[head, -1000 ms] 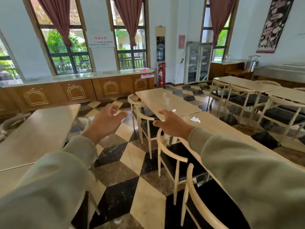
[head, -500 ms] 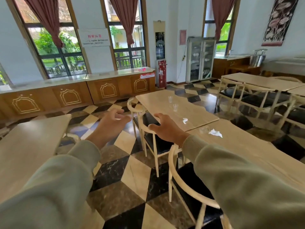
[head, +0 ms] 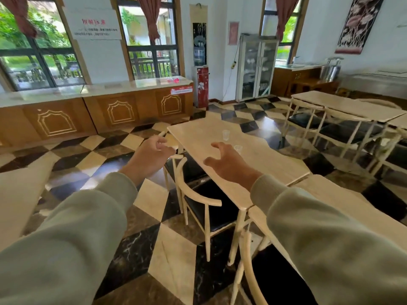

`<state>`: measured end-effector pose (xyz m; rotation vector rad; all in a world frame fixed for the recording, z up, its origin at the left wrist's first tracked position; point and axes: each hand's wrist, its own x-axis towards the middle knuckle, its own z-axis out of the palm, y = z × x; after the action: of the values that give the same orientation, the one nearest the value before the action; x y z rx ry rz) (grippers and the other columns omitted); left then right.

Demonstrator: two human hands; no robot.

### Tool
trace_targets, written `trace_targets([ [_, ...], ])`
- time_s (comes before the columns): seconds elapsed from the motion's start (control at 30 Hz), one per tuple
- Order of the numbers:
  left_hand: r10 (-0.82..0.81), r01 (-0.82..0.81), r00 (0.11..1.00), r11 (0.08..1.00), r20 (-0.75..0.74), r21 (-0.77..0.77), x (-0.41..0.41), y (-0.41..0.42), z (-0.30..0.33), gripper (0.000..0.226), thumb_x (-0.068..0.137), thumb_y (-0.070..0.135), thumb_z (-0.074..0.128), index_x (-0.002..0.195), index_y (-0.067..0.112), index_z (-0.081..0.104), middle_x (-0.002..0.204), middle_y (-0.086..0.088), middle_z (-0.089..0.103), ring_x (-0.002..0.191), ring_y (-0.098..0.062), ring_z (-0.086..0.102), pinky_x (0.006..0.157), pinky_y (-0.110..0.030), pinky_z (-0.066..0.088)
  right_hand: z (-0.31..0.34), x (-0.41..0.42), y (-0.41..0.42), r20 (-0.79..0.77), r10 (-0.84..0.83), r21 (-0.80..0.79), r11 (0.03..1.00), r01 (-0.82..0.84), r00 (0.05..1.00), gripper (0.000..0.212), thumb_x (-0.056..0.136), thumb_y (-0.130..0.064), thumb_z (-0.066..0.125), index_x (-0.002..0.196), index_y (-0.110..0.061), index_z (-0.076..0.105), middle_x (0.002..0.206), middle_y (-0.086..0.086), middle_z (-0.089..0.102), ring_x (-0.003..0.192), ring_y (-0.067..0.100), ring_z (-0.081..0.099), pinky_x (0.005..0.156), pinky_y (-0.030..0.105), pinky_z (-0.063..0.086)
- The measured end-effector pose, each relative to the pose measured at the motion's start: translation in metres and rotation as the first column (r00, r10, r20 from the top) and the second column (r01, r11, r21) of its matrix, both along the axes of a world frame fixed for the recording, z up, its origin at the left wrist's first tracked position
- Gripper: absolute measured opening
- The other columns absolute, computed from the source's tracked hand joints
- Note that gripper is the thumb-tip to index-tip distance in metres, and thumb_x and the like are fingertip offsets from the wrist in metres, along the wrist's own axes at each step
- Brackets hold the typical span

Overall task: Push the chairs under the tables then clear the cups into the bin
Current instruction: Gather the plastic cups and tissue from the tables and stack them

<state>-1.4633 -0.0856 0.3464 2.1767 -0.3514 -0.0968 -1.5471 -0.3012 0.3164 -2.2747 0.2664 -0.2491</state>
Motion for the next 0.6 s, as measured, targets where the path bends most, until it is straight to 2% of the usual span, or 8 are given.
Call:
trace_targets([
  [0.1,-0.074,0.074,0.997,0.996,0.013,-0.045,0.088,-0.002,-0.004,0.054,0.093,0.046,0.070,0.140,0.025,0.052,0.128,0.004,0.059,0.105,-0.015,0.060,0.080,-0.028,0.045,-0.007,0.066,-0.007,0.004,-0.091,-0.026,0.996,0.091,0.996,0.070,0.097,-0.038,0.071,0.156,-0.019,0.039,0.163,0.007,0.037,0.147,0.029,0.039,0.115,0.040,0.034],
  [0.2,-0.160,0.160,0.987,0.986,-0.006,-0.053,0.163,-0.007,-0.007,0.054,0.093,0.045,0.070,0.140,0.027,0.052,0.124,0.007,0.057,0.093,-0.007,0.057,0.069,-0.022,0.043,-0.017,0.121,-0.019,-0.014,-0.176,0.019,0.984,0.177,0.984,0.069,0.096,-0.039,0.071,0.155,-0.021,0.040,0.165,0.008,0.036,0.147,0.031,0.038,0.114,0.040,0.034],
  [0.37,-0.234,0.231,0.972,0.971,-0.038,-0.064,0.259,-0.039,-0.028,0.055,0.091,0.050,0.071,0.138,0.025,0.055,0.123,0.005,0.059,0.100,-0.011,0.059,0.078,-0.029,0.045,-0.032,0.196,-0.037,-0.108,-0.265,0.082,0.958,0.274,0.958,0.070,0.095,-0.038,0.074,0.155,-0.019,0.041,0.164,0.009,0.037,0.145,0.032,0.040,0.111,0.038,0.034],
  [0.47,-0.294,0.292,0.955,0.955,-0.035,-0.058,0.307,-0.078,-0.044,0.052,0.090,0.050,0.072,0.133,0.026,0.057,0.120,0.005,0.061,0.095,-0.007,0.058,0.071,-0.024,0.042,-0.039,0.240,-0.060,-0.114,-0.321,0.130,0.933,0.334,0.940,0.072,0.093,-0.036,0.076,0.154,-0.018,0.041,0.162,0.009,0.038,0.143,0.031,0.041,0.112,0.039,0.036],
  [0.6,-0.371,0.368,0.924,0.929,-0.093,-0.050,0.369,-0.136,-0.076,0.056,0.088,0.045,0.075,0.135,0.022,0.055,0.126,0.000,0.062,0.111,-0.019,0.060,0.088,-0.035,0.046,-0.072,0.293,-0.104,-0.184,-0.406,0.158,0.887,0.435,0.895,0.074,0.091,-0.030,0.080,0.153,-0.017,0.042,0.161,0.008,0.036,0.144,0.030,0.037,0.106,0.035,0.033],
])
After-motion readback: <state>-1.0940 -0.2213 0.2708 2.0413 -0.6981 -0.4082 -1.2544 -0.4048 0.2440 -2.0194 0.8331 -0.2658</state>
